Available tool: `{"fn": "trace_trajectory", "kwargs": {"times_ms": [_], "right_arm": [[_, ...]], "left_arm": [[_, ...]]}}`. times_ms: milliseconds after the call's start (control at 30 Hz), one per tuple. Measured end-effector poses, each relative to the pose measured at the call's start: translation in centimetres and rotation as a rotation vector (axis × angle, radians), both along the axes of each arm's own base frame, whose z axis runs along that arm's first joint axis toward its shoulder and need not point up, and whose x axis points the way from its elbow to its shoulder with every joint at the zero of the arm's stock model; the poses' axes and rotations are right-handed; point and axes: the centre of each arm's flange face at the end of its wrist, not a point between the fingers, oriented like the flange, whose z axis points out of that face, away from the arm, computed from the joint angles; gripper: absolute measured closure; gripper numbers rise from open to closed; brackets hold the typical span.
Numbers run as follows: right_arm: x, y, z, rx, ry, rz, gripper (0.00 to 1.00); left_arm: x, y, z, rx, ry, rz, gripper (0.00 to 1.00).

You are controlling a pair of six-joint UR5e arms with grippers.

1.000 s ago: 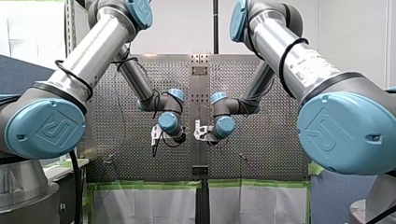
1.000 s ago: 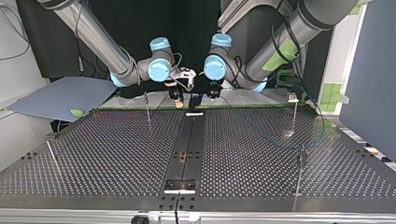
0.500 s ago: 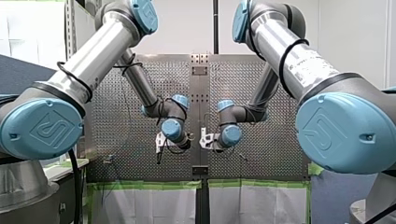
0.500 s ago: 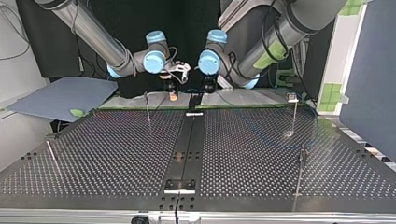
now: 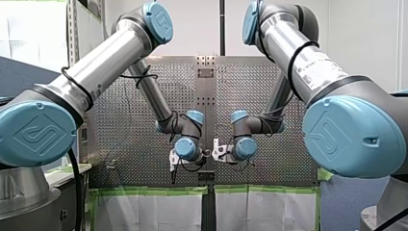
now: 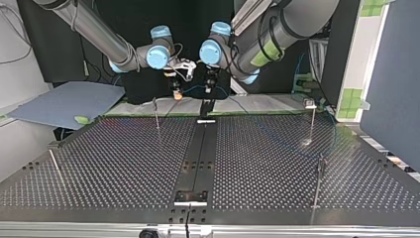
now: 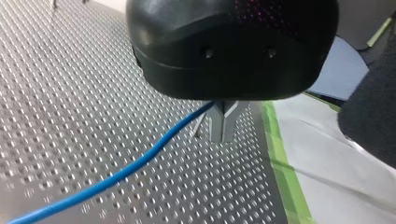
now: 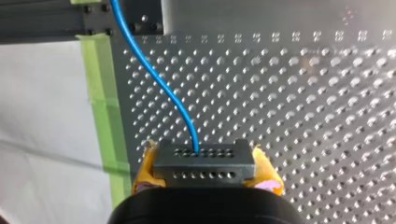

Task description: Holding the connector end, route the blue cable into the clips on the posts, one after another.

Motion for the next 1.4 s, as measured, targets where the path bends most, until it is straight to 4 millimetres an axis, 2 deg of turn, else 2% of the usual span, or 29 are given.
{"fn": "trace_trajectory", "kwargs": {"times_ms": [133,500,767,1133,1267,1400], "right_arm": [[-1.0,0.4,-0.8,0.0,0.0,-0.011,1.0],[-4.1,1.4,-2.7,0.004,-0.007,-0.038,1.0],[-6.6,2.2,-4.1,0.026,-0.045,-0.04,1.0],[-11.4,2.7,-5.7,0.06,-0.107,-0.057,1.0],[-13.0,2.5,-6.0,0.055,-0.126,-0.06,1.0],[-14.2,1.0,-5.5,0.023,-0.157,-0.06,1.0]], "left_arm": [[-1.2,-1.3,-0.3,-0.011,-0.022,-0.002,1.0],[-3.5,-3.0,-4.6,-0.016,-0.03,-0.03,1.0],[-3.9,-3.9,-4.8,-0.044,-0.091,-0.003,1.0],[-4.5,-5.7,-4.5,-0.088,-0.139,-0.023,1.0],[-5.3,-7.2,-5.7,-0.069,-0.123,-0.041,1.0],[-6.5,-8.5,-7.0,-0.04,-0.103,-0.05,1.0]]}}
